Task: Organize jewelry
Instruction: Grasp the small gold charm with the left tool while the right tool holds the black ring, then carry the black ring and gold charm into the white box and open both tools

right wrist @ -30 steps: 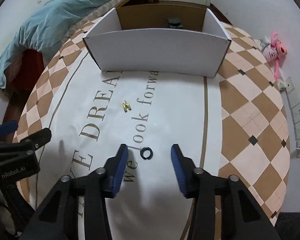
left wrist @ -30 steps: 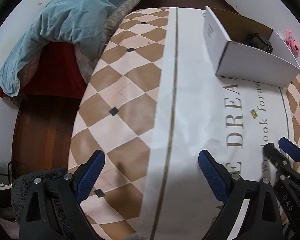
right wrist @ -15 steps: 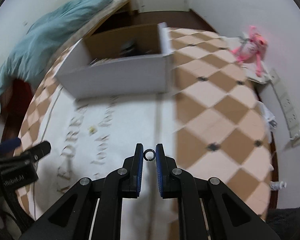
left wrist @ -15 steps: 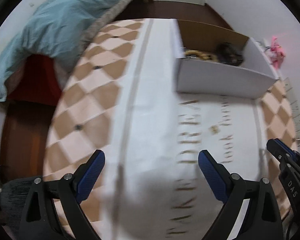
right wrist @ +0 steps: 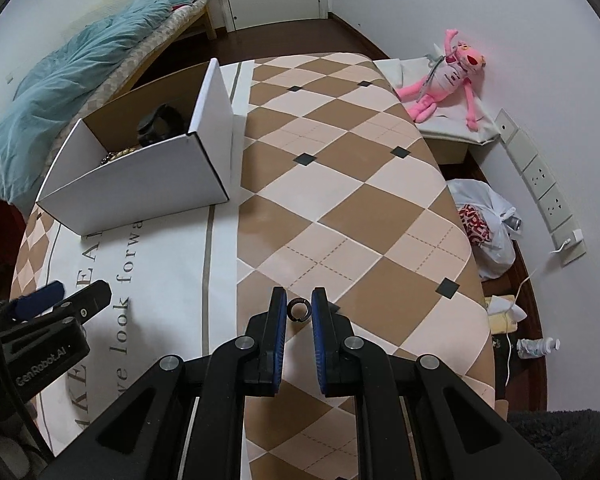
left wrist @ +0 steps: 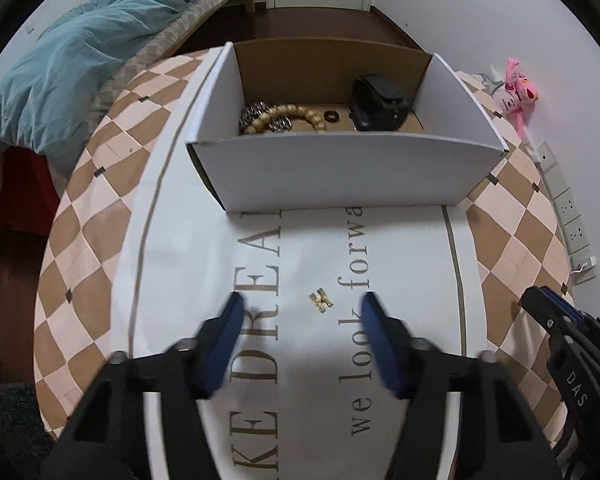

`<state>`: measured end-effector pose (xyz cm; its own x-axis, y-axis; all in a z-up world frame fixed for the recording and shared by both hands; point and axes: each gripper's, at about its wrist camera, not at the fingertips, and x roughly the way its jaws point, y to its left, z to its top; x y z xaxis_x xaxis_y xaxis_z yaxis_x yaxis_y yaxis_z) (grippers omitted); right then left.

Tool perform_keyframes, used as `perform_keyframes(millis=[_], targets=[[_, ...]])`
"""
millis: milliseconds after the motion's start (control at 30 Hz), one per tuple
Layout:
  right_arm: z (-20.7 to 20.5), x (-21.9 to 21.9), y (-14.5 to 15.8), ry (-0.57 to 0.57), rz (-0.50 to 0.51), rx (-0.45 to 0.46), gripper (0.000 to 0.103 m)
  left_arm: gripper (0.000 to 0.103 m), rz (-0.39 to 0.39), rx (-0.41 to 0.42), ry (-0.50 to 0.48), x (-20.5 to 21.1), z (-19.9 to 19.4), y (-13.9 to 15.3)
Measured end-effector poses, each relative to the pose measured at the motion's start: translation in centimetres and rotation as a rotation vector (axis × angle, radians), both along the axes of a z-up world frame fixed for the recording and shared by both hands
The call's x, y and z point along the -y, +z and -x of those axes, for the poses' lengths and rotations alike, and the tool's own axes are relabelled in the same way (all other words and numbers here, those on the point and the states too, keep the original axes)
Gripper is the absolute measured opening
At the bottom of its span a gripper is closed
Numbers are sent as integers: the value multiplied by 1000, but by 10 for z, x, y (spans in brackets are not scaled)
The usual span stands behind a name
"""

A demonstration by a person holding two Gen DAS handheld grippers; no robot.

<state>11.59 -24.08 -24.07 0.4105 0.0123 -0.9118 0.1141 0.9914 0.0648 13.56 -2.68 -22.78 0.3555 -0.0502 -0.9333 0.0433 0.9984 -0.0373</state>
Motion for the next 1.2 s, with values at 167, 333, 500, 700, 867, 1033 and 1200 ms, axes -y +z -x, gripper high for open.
perform_keyframes(millis=[167, 333, 500, 700, 867, 1033, 1200], targets=[[-1, -1, -2, -3, 3, -2, 13, 27, 4, -20, -11, 2, 3, -9], [-1, -1, -6, -6, 2, -10, 13, 26, 3, -3, -18, 4, 1, -9], [0, -2, -6, -6, 5, -14, 13, 16, 14, 3, -21, 4, -1, -9], [1, -1, -3, -6, 7, -9, 13, 6, 40, 10, -33, 4, -2, -9], [2, 1, 5, -8, 5, 10, 13, 2, 66, 27, -46, 3, 2, -4], [4, 2, 18, -3, -7, 40, 13, 2, 93, 58, -65, -4, 11, 15], [6, -1, 39, 3, -40, 81, 13, 1, 148, 102, -31, -34, 20, 46]])
